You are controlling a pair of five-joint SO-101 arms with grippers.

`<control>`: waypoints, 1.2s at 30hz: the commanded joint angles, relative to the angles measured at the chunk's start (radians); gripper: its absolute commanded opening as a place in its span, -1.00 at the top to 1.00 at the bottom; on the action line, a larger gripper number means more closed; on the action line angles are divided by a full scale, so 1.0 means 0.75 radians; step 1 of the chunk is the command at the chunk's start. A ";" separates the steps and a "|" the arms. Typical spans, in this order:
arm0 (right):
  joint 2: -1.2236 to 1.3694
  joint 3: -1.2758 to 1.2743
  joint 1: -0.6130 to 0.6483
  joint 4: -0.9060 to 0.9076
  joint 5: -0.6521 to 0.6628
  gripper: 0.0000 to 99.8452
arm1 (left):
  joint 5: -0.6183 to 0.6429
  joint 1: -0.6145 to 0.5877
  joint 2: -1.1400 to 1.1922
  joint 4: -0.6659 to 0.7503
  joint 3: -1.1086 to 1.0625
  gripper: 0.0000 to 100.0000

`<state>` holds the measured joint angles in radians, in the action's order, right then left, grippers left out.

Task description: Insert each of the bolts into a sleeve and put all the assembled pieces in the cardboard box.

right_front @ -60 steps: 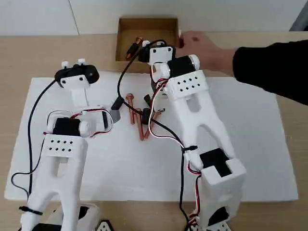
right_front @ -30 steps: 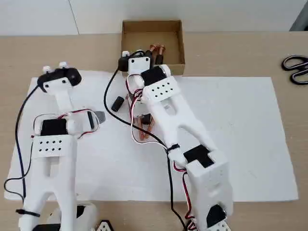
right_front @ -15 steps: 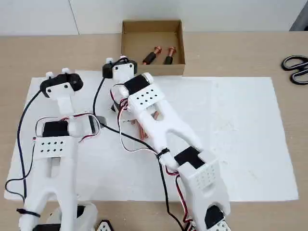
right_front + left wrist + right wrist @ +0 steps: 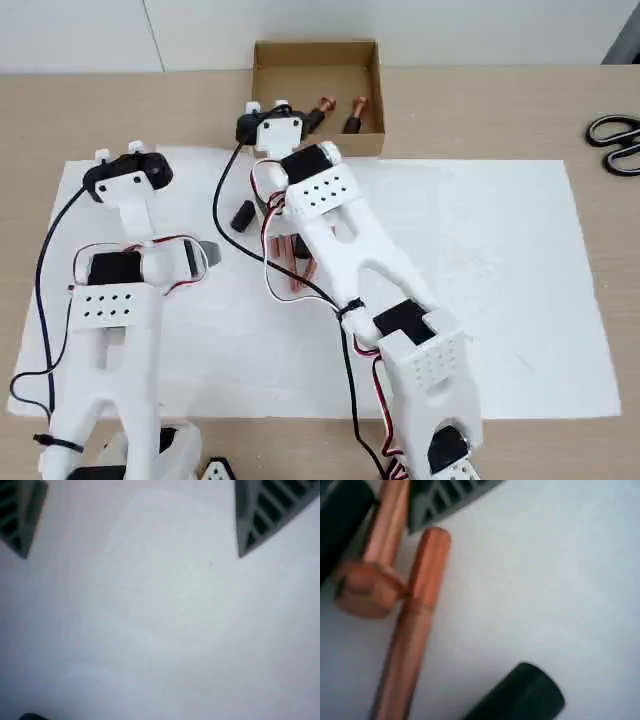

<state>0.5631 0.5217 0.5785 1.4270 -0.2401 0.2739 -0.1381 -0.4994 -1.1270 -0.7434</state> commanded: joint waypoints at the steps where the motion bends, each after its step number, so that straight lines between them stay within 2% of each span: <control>1: 0.038 0.006 -0.009 -0.042 -0.014 0.68 | -0.008 -0.006 -0.012 -0.004 0.005 0.49; 19: 0.157 0.006 -0.150 -0.021 -0.016 0.68 | -0.010 -0.006 -0.004 -0.002 0.005 0.49; 29: 0.161 0.006 -0.159 -0.017 -0.016 0.68 | -0.010 -0.006 -0.004 -0.002 0.005 0.49; 36: 0.228 0.006 -0.159 -0.038 -0.014 0.78 | -0.010 -0.006 -0.004 -0.002 0.005 0.49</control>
<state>0.7135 0.5247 0.4664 1.4024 -0.2417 0.2739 -0.1381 -0.4994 -1.1270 -0.7434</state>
